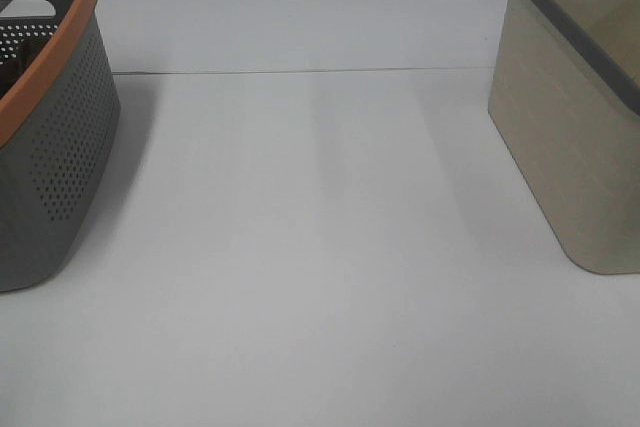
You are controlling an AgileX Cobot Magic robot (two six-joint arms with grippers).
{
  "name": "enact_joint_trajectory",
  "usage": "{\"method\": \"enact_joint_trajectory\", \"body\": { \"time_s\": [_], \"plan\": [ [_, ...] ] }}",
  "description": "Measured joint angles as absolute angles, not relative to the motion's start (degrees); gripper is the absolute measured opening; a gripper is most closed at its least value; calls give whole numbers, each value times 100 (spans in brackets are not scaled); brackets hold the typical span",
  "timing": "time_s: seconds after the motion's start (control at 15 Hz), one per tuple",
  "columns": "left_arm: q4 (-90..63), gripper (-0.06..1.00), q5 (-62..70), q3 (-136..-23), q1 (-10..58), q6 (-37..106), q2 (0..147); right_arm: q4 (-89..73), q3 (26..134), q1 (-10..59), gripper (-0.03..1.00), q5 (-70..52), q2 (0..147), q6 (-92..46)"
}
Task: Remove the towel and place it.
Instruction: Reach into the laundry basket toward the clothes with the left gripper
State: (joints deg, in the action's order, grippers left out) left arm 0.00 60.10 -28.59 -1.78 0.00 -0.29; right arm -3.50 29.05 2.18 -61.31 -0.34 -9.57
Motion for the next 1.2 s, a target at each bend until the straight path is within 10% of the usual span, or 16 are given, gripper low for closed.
{"method": "enact_joint_trajectory", "body": {
  "time_s": [1.2],
  "plan": [
    [0,71,6010,-2859,-178,0,-29,-350,2905,218,75,-6131,-34,-957]
  ]
}}
